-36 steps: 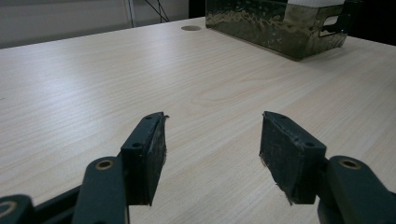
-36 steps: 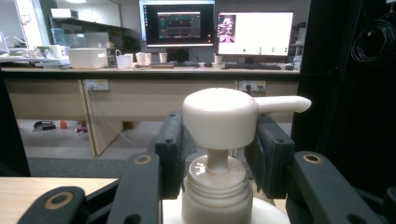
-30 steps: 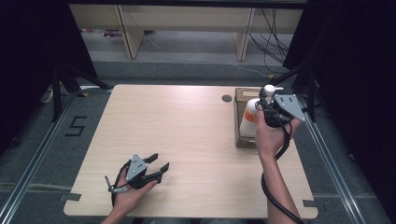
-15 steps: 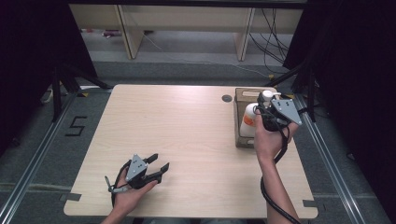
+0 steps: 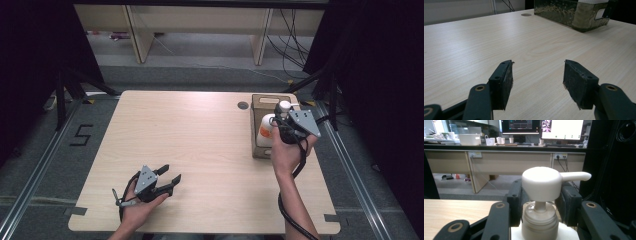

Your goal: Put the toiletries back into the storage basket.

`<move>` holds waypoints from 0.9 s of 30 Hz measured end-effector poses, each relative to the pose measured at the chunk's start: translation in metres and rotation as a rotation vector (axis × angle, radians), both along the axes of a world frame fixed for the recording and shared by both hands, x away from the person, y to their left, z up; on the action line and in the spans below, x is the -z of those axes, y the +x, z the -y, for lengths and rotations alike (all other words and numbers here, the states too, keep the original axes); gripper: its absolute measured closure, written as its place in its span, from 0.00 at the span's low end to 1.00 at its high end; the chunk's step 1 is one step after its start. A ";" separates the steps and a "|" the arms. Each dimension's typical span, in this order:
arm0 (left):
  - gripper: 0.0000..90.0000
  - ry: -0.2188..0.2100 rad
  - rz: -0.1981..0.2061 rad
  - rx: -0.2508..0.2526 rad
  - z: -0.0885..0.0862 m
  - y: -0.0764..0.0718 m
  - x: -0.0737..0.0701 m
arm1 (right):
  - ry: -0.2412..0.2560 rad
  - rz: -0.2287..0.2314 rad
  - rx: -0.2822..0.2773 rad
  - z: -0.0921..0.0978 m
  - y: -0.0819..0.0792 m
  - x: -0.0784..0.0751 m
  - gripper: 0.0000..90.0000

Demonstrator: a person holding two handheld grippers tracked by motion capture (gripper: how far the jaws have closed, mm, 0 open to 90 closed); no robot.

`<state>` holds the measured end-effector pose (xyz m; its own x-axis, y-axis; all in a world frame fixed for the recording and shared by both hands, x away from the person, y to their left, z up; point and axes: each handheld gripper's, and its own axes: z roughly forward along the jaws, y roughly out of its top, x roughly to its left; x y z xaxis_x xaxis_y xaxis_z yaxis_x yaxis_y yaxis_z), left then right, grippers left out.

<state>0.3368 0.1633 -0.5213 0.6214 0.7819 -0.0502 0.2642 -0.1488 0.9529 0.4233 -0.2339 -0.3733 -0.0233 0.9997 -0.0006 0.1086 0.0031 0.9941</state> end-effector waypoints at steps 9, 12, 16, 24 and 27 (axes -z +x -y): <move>0.44 -0.001 0.002 0.000 0.001 0.000 0.000 | -0.018 0.015 -0.001 -0.003 -0.002 0.003 0.67; 0.44 0.004 0.001 0.001 0.000 0.000 0.000 | -0.018 0.019 0.001 -0.003 -0.003 0.004 0.67; 0.44 0.005 0.003 0.001 0.001 0.000 0.000 | -0.036 0.024 0.004 -0.003 -0.003 0.005 0.67; 0.44 0.007 0.001 0.000 0.001 0.000 0.000 | -0.043 0.031 0.001 -0.003 -0.003 0.004 0.63; 0.44 0.007 0.002 0.001 0.001 0.000 0.000 | -0.053 0.034 0.011 -0.003 -0.004 0.003 0.60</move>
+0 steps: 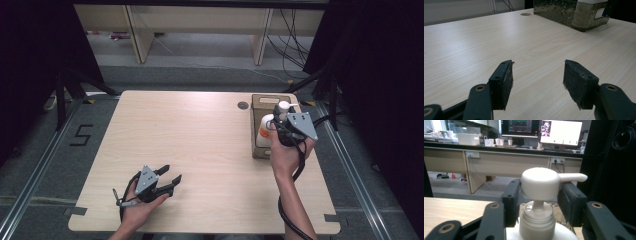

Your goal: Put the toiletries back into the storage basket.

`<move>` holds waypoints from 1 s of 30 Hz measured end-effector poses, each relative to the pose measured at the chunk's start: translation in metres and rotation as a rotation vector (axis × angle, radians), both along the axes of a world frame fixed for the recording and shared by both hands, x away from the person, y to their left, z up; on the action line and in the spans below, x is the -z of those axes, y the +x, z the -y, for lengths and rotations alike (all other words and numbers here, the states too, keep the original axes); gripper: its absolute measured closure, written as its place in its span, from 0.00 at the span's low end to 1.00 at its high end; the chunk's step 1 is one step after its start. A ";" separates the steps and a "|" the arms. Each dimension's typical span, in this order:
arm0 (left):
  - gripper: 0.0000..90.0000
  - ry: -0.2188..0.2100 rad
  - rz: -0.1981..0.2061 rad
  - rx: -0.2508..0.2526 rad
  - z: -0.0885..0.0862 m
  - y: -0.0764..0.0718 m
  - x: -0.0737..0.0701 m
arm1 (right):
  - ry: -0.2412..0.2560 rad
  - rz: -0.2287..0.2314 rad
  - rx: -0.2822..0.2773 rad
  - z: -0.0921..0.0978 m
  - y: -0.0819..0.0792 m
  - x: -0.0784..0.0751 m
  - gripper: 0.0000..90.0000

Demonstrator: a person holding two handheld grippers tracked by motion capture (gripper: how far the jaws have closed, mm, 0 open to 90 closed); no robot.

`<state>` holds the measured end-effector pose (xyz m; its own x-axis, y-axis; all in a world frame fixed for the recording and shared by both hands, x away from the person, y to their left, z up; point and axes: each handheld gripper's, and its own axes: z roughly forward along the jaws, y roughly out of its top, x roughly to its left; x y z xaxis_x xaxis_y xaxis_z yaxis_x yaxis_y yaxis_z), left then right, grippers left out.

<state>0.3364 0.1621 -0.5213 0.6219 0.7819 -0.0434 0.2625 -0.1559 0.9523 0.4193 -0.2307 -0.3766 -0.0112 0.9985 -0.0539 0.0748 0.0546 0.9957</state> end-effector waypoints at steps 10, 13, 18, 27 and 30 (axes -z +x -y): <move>0.44 -0.002 -0.001 0.000 0.000 0.000 0.000 | -0.001 -0.020 0.002 0.002 -0.003 0.002 0.53; 0.44 0.000 0.001 0.000 0.000 0.000 0.000 | 0.016 -0.030 0.004 0.002 -0.007 0.003 0.52; 0.44 -0.005 0.000 -0.001 0.000 0.000 0.000 | -0.001 -0.032 0.013 0.005 -0.013 0.003 0.50; 0.44 -0.007 -0.002 -0.002 0.000 0.000 0.000 | 0.001 -0.052 -0.010 0.010 -0.025 0.001 0.49; 0.44 -0.006 -0.002 -0.002 0.000 0.000 0.000 | 0.019 -0.057 -0.022 0.009 -0.029 0.002 0.49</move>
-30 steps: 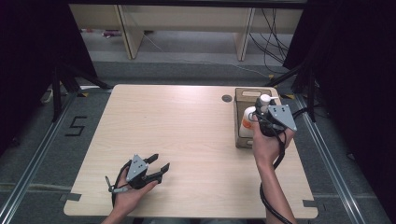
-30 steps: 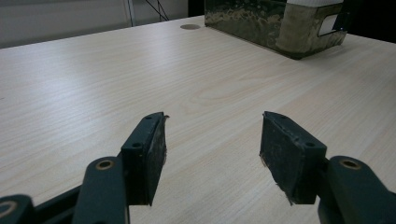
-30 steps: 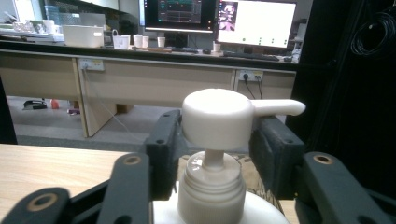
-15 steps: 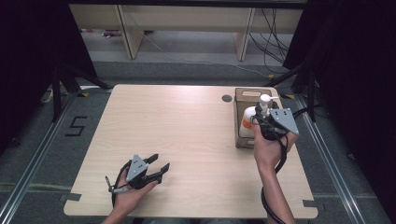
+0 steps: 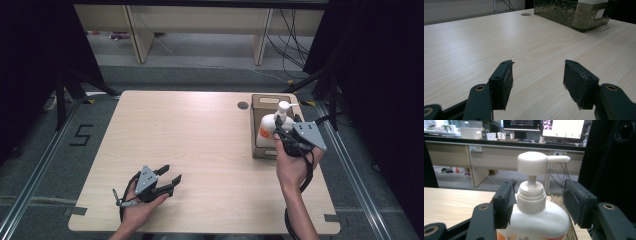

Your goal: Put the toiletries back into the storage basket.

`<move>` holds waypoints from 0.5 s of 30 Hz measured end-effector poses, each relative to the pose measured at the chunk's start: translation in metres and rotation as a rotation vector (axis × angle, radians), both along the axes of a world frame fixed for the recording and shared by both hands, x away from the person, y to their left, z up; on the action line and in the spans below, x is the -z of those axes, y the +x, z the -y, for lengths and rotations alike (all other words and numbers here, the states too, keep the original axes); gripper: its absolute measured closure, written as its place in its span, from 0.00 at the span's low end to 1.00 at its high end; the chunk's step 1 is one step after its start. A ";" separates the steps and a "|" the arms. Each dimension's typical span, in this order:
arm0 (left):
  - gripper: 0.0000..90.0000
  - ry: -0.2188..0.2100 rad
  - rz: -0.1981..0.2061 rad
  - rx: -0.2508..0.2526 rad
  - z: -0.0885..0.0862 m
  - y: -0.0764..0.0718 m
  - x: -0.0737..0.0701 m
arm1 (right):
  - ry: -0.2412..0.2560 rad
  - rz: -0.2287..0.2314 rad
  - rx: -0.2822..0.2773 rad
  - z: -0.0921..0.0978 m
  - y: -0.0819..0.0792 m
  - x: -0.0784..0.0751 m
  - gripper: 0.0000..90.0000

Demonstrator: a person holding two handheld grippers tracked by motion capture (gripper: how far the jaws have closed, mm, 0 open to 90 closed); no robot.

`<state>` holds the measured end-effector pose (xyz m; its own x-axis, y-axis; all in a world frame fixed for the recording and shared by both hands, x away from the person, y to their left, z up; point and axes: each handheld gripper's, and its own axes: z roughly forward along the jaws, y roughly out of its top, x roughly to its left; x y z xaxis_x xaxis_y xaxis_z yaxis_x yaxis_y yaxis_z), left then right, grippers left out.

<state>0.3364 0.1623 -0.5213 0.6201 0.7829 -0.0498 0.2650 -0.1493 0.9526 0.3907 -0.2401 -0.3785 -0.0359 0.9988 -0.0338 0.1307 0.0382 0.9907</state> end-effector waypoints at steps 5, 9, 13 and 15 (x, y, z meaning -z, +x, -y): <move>0.44 0.001 0.000 -0.001 0.000 0.000 0.000 | -0.013 0.001 -0.012 0.002 -0.006 0.001 0.49; 0.44 -0.001 0.000 -0.001 0.000 0.000 0.000 | -0.019 -0.011 -0.031 0.003 -0.011 0.003 0.49; 0.44 -0.001 0.000 -0.002 0.000 0.000 0.000 | -0.017 -0.023 -0.042 0.005 -0.015 0.006 0.49; 0.44 0.000 0.001 -0.002 0.000 0.000 0.000 | -0.014 -0.034 -0.045 0.006 -0.017 0.007 0.49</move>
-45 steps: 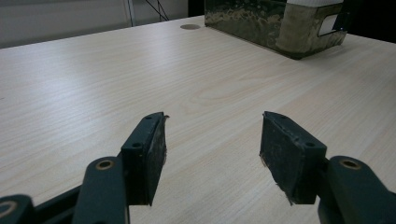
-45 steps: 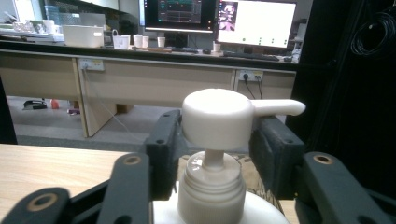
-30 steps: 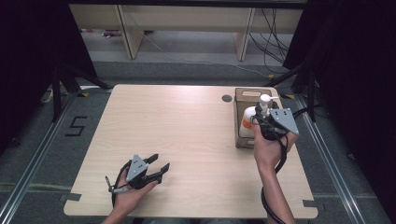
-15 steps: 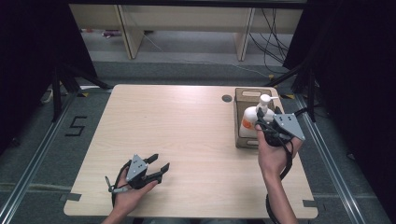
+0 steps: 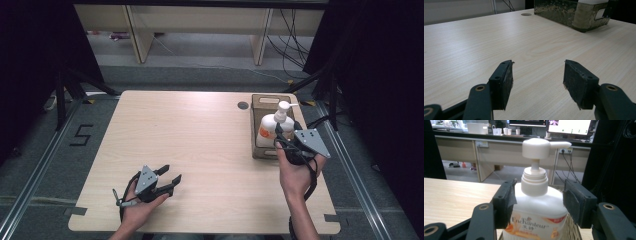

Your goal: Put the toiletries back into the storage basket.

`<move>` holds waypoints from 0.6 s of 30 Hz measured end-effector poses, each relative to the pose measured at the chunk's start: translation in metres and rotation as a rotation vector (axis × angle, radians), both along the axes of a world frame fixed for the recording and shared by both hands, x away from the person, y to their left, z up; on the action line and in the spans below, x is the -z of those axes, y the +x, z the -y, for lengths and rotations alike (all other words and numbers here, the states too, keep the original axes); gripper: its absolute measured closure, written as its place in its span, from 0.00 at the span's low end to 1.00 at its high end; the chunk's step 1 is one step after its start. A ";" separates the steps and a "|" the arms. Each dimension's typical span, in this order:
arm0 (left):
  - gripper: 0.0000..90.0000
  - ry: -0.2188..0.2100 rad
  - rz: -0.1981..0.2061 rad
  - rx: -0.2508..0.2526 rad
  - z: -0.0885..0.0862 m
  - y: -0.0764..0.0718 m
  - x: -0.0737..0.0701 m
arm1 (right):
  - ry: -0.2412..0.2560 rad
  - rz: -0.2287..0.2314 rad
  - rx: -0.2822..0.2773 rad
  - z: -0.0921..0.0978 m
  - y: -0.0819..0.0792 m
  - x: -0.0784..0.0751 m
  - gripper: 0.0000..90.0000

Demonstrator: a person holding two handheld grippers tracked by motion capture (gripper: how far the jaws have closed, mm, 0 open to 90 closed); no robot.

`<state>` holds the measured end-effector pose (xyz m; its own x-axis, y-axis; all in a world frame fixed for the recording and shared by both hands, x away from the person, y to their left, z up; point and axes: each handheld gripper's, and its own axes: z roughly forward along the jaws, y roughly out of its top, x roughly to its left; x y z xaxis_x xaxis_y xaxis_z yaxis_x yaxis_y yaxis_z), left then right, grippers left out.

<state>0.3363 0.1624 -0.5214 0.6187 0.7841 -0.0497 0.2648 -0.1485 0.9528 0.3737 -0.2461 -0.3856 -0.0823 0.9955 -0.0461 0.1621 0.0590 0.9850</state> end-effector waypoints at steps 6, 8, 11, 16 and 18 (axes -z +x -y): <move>0.44 -0.002 0.002 -0.001 0.000 0.000 0.000 | 0.017 -0.023 -0.024 0.005 -0.005 0.005 0.49; 0.44 -0.002 0.001 -0.001 0.000 0.000 0.000 | -0.005 -0.023 -0.027 0.009 -0.007 0.007 0.49; 0.44 -0.002 0.001 -0.001 0.000 0.000 0.000 | 0.016 -0.039 -0.022 0.014 -0.012 0.012 0.49; 0.44 -0.002 -0.001 0.000 0.000 0.000 0.000 | -0.028 -0.060 -0.038 0.026 -0.018 0.026 0.49; 0.44 -0.002 -0.001 0.000 0.000 0.000 0.000 | -0.009 -0.097 -0.033 0.029 -0.023 0.034 0.49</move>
<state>0.3363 0.1625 -0.5213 0.6189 0.7837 -0.0515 0.2654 -0.1470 0.9529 0.3511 -0.2754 -0.4195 -0.1195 0.9918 -0.0457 0.2542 0.0751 0.9642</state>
